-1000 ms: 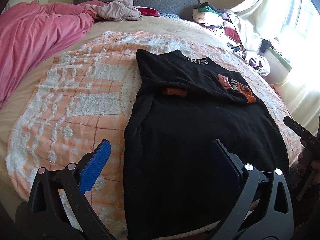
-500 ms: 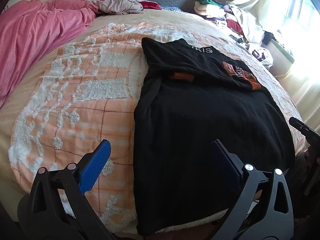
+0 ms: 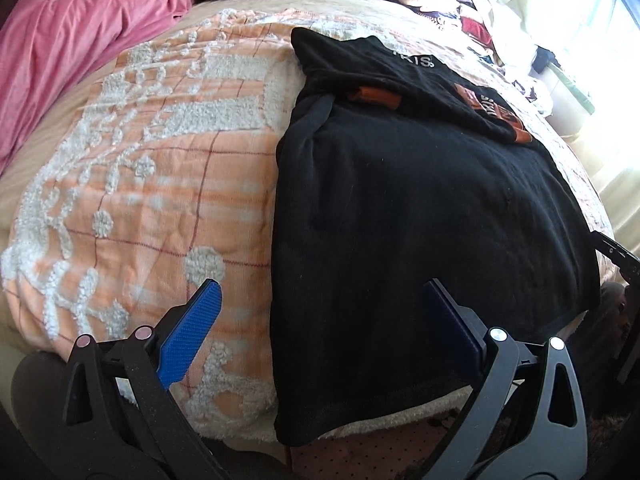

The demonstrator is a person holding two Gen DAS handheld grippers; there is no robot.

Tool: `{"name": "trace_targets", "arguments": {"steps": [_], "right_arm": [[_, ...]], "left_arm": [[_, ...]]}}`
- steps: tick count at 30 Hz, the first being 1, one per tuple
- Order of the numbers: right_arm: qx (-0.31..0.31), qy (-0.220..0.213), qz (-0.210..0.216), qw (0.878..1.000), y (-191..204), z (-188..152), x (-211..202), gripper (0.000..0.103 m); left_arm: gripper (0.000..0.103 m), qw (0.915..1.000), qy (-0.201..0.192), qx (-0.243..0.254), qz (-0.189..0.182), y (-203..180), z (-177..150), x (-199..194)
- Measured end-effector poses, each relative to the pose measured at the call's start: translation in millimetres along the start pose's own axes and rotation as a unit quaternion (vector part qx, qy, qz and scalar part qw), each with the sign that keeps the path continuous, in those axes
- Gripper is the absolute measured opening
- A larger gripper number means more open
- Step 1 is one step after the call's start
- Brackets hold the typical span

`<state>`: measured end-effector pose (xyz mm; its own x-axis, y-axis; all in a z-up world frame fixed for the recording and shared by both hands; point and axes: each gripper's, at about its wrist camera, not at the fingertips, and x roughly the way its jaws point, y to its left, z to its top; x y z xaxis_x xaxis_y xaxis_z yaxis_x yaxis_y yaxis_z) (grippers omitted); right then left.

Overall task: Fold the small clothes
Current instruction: 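Position both open tools at the sweatshirt hem edge, then close both tools on the black sweatshirt hem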

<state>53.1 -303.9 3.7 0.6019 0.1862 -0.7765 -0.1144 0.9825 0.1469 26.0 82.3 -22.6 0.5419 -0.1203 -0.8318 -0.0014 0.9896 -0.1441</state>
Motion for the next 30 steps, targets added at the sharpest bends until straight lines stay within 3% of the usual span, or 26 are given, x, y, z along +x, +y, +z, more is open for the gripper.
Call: {"name": "trace_targets", "arguments": {"steps": [19, 27, 29, 30], "right_arm": [[0.000, 0.085, 0.013, 0.996, -16, -28, 1, 0.097], [-0.013, 0.093, 0.034, 0.995, -15, -32, -4, 0.096], [-0.016, 0.098, 0.050, 0.994, -13, -33, -4, 0.075], [-0.020, 0.098, 0.050, 0.994, -12, -33, -4, 0.072]], "left_arm": [[0.093, 0.9988, 0.040, 0.014, -0.024, -8, -24, 9], [0.093, 0.9985, 0.041, 0.004, -0.036, -3, -31, 5], [0.093, 0.9983, 0.041, -0.002, -0.041, -1, -33, 4], [0.093, 0.9982, 0.041, -0.004, -0.044, 1, -33, 3]]}}
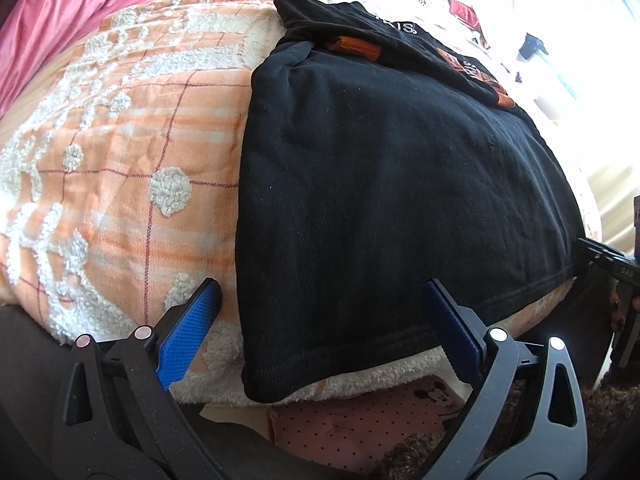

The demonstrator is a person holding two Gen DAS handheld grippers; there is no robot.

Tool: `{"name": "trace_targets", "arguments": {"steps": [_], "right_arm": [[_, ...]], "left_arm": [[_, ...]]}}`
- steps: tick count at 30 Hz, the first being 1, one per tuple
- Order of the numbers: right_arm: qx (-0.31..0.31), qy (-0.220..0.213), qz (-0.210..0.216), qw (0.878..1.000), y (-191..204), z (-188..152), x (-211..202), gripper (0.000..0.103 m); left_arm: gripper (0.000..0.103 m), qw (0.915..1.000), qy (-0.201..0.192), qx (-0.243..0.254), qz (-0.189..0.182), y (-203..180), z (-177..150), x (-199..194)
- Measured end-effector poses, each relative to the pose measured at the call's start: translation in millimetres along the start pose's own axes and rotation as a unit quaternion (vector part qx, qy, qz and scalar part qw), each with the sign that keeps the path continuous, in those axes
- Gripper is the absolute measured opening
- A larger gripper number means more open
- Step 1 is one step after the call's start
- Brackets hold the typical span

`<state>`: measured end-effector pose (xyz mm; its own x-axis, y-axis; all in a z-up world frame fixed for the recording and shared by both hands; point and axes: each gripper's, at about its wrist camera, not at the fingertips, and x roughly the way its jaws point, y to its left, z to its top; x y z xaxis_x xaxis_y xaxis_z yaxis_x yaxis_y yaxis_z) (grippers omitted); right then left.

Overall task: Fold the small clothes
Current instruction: 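Close both tools on the black sweatshirt hem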

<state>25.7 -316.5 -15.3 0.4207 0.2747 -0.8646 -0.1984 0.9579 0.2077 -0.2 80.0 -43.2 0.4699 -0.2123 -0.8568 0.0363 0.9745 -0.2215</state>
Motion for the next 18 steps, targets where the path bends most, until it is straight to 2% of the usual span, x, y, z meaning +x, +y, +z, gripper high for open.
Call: {"name": "trace_targets", "arguments": {"steps": [1, 2, 5, 7, 10, 12, 13, 14, 15, 17, 18], "right_arm": [[-0.004, 0.000, 0.000, 1.000, 0, 0, -1, 0.063], [-0.009, -0.001, 0.003, 1.000, 1, -1, -2, 0.047], [-0.018, -0.004, -0.004, 1.000, -2, -3, -6, 0.027], [-0.010, -0.002, 0.001, 1.000, -10, -3, -7, 0.025], [-0.001, 0.012, 0.005, 1.000, -16, 2, -2, 0.031], [-0.034, 0.019, -0.014, 0.999, -7, 6, 2, 0.035], [-0.047, 0.019, -0.021, 0.998, -2, 7, 3, 0.037], [-0.056, 0.018, -0.025, 0.998, 0, 8, 3, 0.036], [-0.061, 0.015, -0.028, 0.998, 2, 8, 3, 0.034], [-0.071, -0.001, -0.017, 0.997, 3, 7, -2, 0.009], [-0.071, -0.012, -0.008, 0.997, 2, 6, -6, 0.009]], "left_arm": [[0.093, 1.0000, 0.000, -0.002, -0.002, 1, -1, -1], [0.093, 1.0000, 0.000, -0.004, -0.004, 2, -1, -2], [0.093, 0.9998, -0.003, -0.014, -0.016, 6, -4, -5], [0.093, 0.9994, -0.005, -0.024, -0.026, 9, -5, -7], [0.091, 0.9982, -0.006, -0.040, -0.045, 13, -6, -8], [0.083, 0.9977, -0.012, -0.048, -0.047, 15, -6, -10], [0.074, 0.9974, -0.014, -0.053, -0.048, 16, -6, -11], [0.070, 0.9972, -0.016, -0.056, -0.048, 18, -6, -11], [0.064, 0.9970, -0.017, -0.058, -0.047, 19, -6, -12], [0.056, 0.9972, -0.016, -0.058, -0.045, 19, -6, -12], [0.056, 0.9972, -0.016, -0.058, -0.044, 19, -7, -12]]}}
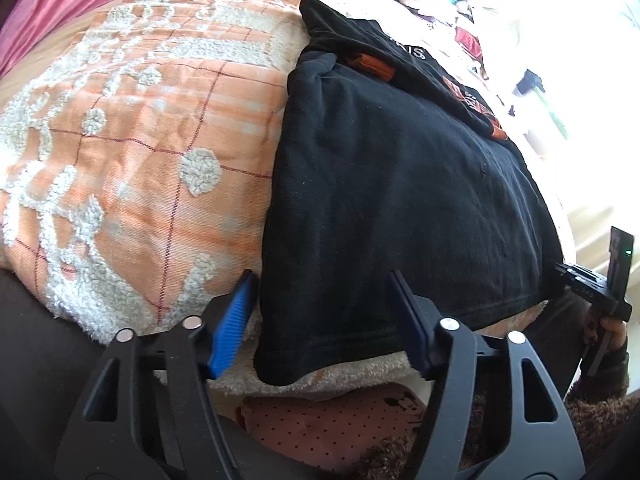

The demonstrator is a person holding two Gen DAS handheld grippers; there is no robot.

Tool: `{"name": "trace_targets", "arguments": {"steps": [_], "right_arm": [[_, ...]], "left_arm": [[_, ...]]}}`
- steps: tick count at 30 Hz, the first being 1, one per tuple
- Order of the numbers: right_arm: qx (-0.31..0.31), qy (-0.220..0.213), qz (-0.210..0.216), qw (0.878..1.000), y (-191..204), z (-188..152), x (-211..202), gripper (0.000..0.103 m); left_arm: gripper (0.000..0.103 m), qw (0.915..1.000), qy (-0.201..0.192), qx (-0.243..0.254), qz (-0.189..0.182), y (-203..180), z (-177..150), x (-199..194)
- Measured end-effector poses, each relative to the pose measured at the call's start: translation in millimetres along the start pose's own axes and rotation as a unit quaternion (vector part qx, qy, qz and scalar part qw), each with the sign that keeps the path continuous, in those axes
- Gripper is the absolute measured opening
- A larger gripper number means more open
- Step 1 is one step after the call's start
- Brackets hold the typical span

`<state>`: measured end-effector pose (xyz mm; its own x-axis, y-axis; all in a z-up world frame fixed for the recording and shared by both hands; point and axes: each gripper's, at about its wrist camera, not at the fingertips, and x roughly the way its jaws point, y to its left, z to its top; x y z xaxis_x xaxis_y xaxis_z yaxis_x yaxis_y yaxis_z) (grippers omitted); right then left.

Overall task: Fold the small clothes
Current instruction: 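Close both tools on the black sweatshirt hem, then lift the hem with both tools and fold it over the chest toward the collar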

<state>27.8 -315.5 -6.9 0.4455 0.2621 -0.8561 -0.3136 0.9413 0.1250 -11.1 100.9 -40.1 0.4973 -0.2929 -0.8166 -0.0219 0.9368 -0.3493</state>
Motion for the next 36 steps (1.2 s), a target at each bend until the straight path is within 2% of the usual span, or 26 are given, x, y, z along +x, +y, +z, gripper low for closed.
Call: {"name": "trace_targets", "arguments": {"steps": [3, 5, 6, 8, 11, 13, 19, 22, 29, 36], "right_arm": [[0.013, -0.035, 0.026, 0.999, -5, -2, -12, 0.008], [0.027, -0.069, 0.049, 0.996, -10, 0, -22, 0.008], [0.035, -0.088, 0.061, 0.994, -12, 2, -29, 0.008], [0.049, -0.119, 0.076, 0.989, -15, 7, -39, 0.008], [0.058, -0.157, 0.083, 0.982, -15, 18, -54, 0.008], [0.062, -0.177, 0.078, 0.979, -15, 23, -61, 0.008], [0.074, -0.208, 0.066, 0.973, -18, 34, -68, 0.008], [0.080, -0.221, 0.051, 0.971, -21, 35, -72, 0.007], [0.096, -0.245, 0.049, 0.964, -27, 54, -76, 0.007], [0.089, -0.246, 0.023, 0.965, -32, 82, -70, 0.007]], "left_arm": [[0.050, 1.0000, 0.002, 0.001, 0.001, 3, 0, 0], [0.031, 0.9999, 0.003, 0.004, 0.015, 4, 1, 2], [0.029, 0.9999, 0.003, 0.003, 0.014, 5, 3, 1], [0.010, 1.0000, -0.001, 0.003, 0.003, 5, 8, -3], [0.004, 0.9998, -0.009, 0.017, -0.003, 0, 14, -9], [0.003, 0.9992, -0.021, 0.017, -0.029, -4, 19, -16], [0.003, 0.9952, -0.075, 0.016, -0.061, -7, 43, -42], [0.003, 0.9933, -0.096, 0.017, -0.062, -5, 56, -49], [0.003, 0.9895, -0.128, 0.018, -0.066, -8, 87, -54], [0.003, 0.9846, -0.158, 0.023, -0.072, -13, 127, -56]]}}
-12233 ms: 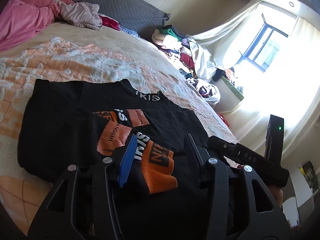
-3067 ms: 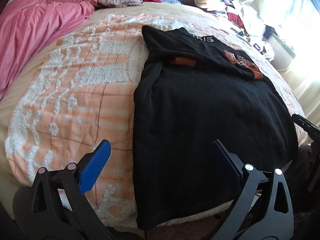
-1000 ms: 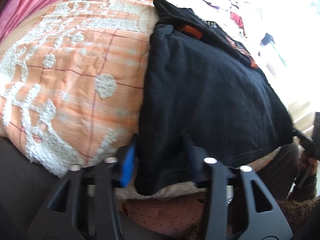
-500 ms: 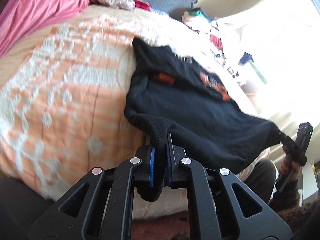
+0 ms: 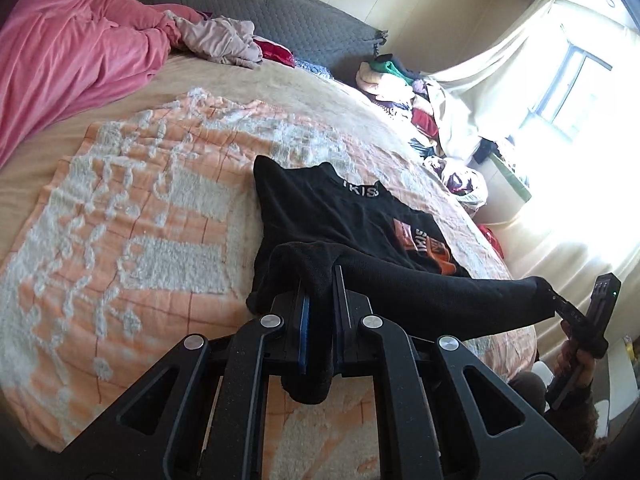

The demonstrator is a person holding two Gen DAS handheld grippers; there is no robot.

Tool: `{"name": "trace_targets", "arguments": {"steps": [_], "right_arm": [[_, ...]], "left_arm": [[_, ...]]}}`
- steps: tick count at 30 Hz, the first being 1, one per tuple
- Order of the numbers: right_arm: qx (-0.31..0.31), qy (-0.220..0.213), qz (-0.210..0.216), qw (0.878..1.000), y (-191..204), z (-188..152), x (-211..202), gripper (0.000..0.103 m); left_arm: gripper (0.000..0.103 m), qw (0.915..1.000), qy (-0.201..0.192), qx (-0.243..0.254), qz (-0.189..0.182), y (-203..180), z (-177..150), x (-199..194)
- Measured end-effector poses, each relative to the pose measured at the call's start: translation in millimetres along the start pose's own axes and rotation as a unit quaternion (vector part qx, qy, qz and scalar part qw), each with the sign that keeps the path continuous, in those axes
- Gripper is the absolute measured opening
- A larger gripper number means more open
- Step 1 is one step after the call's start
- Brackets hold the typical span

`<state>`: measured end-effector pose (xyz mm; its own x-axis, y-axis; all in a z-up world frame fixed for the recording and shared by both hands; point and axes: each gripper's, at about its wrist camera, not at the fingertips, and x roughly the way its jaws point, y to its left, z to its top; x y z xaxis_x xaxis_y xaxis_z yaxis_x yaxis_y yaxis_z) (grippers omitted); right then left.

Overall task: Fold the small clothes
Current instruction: 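Lift the hem with both tools and fold it over the chest toward the collar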

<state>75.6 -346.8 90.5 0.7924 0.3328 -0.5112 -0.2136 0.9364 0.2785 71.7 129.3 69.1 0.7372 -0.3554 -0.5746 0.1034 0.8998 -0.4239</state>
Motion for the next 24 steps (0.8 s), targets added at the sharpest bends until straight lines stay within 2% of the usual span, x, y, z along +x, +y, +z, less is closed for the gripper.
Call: {"name": "trace_targets", "arguments": {"steps": [6, 14, 24], "right_arm": [[-0.012, -0.004, -0.002, 1.000, 3, 22, 14, 0.007], [-0.036, -0.002, -0.030, 0.999, 13, 53, 41, 0.007], [-0.007, 0.002, -0.043, 0.999, 7, 81, 75, 0.007]], "left_arm": [[0.003, 0.9999, -0.005, 0.008, 0.005, 0, 18, 14], [0.003, 0.9998, -0.011, 0.013, 0.012, 6, 42, 29], [0.003, 0.9998, -0.009, 0.009, 0.015, 13, 66, 52]]}}
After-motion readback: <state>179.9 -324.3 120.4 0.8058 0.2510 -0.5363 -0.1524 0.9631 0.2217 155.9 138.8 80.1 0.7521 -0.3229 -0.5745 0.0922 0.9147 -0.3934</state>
